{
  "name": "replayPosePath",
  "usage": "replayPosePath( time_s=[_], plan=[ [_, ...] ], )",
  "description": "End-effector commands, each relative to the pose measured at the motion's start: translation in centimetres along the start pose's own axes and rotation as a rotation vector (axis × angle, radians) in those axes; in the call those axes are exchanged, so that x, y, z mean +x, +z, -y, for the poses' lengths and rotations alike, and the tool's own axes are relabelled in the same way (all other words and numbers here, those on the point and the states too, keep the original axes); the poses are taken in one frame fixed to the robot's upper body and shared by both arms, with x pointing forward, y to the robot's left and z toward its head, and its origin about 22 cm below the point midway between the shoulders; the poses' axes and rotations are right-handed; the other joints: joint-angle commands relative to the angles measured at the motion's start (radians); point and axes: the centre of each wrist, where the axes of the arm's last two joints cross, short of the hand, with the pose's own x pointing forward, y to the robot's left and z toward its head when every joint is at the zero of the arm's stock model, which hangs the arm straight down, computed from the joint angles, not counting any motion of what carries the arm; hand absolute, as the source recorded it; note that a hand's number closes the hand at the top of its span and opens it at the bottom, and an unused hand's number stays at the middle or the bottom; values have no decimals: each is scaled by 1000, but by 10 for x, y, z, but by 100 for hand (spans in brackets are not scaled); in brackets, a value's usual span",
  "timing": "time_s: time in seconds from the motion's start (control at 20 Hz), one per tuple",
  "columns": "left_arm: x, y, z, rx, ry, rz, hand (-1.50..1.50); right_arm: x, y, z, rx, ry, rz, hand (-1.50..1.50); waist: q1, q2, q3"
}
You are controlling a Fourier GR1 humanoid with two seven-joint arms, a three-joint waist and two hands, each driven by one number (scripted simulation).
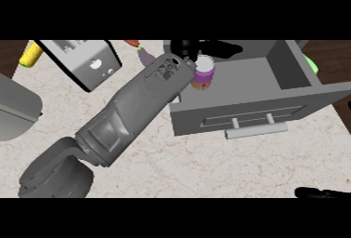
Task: Pick up the can, place it into the drawer and close the drawer
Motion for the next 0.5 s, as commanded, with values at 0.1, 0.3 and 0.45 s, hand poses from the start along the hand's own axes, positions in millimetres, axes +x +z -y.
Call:
replayPosePath(
  time_s=[0.1,0.3,0.45],
  plan=[
    [4,2,2,-10,70,-32,-150,10,-3,-1,48,184,94,-150,16,-3,0],
    [12,3,3,5,118,-15,-150,20,-5,2,108,278,125,-150,17,-5,0],
    [10,6,5,25,129,9,-150,20,-17,-13,118,352,164,-150,35,-5,-1]
  ],
)
